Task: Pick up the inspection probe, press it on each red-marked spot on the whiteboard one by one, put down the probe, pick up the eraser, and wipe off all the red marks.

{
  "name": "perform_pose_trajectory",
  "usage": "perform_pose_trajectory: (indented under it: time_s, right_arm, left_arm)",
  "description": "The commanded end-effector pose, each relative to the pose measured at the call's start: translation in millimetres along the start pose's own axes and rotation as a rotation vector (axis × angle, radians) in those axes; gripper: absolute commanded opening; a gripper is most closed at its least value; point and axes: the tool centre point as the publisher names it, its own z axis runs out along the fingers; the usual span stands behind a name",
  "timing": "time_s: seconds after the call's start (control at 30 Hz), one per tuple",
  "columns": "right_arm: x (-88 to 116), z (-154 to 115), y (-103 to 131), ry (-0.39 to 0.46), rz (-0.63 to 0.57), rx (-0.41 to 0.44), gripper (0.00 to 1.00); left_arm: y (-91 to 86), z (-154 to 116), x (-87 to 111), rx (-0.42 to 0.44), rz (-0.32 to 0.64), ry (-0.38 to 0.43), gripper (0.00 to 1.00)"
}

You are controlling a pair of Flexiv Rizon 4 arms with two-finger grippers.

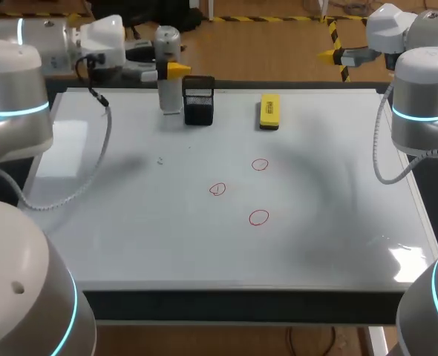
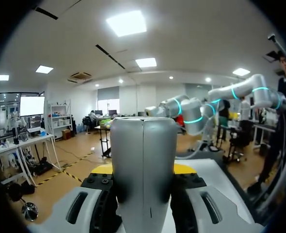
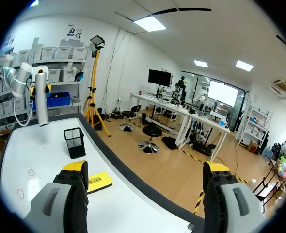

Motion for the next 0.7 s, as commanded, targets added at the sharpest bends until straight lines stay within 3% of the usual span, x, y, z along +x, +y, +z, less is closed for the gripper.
perform_pose_trajectory:
  time_s: [0.03,0.7]
  right_arm:
    - [0,0,0,0.002,0.000,0.002,1.00]
    - [0,0,0,0.002,0.000,0.002,1.00]
  left_arm:
    - [5.5,-9,12.9,0.007,-0.001,-0.070,0.00]
    - [46.9,-11,3.6,-0.012,-0.050,-0.146,0.00]
